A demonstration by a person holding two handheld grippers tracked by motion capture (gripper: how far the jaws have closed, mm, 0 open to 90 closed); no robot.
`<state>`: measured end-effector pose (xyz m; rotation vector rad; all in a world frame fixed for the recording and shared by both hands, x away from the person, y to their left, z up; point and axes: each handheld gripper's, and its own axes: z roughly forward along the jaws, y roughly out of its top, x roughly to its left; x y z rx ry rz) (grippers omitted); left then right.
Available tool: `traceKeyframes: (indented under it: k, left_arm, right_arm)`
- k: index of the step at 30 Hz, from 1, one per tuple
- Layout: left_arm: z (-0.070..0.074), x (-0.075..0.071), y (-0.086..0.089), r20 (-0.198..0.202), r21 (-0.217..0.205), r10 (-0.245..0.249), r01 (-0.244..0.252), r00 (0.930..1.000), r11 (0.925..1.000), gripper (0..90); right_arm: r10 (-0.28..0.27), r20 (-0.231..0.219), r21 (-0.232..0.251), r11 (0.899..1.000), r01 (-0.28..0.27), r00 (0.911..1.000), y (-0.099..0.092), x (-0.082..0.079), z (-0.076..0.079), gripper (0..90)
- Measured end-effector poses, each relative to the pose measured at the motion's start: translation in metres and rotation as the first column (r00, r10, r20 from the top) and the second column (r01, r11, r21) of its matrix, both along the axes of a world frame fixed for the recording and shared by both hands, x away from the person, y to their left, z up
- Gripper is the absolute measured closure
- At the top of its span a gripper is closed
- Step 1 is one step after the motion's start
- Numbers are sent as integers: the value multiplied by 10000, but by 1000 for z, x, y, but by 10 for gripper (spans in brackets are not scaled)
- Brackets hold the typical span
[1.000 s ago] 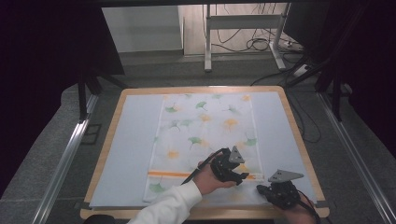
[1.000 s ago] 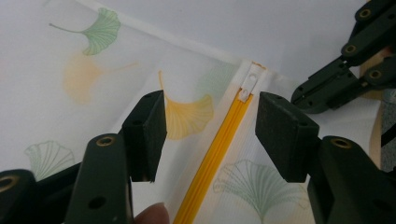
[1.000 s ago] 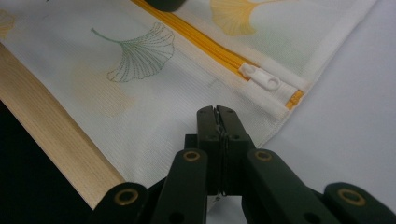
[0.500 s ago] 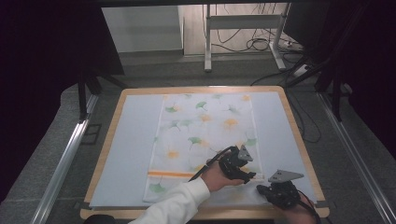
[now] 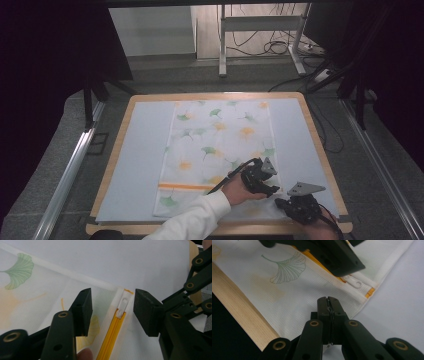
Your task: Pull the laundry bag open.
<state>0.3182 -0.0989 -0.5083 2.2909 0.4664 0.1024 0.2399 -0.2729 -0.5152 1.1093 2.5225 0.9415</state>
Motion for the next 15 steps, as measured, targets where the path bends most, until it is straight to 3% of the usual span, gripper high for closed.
traceKeyframes:
  k: [1,7,15]
  left_arm:
    - [0,1,-1,58,157,-141,140,9999,9998,509]
    - [-5,-1,-9,-19,103,-309,309,9995,9995,582]
    - [-9,-1,-14,90,386,-412,408,9991,9984,625]
  right_arm:
    - [16,-5,-28,10000,-16,10000,0,0,0,878]
    - [-19,-100,46,10000,20,9999,-1,0,0,878]
    - [32,-64,70,10000,-32,10000,-1,1,0,878]
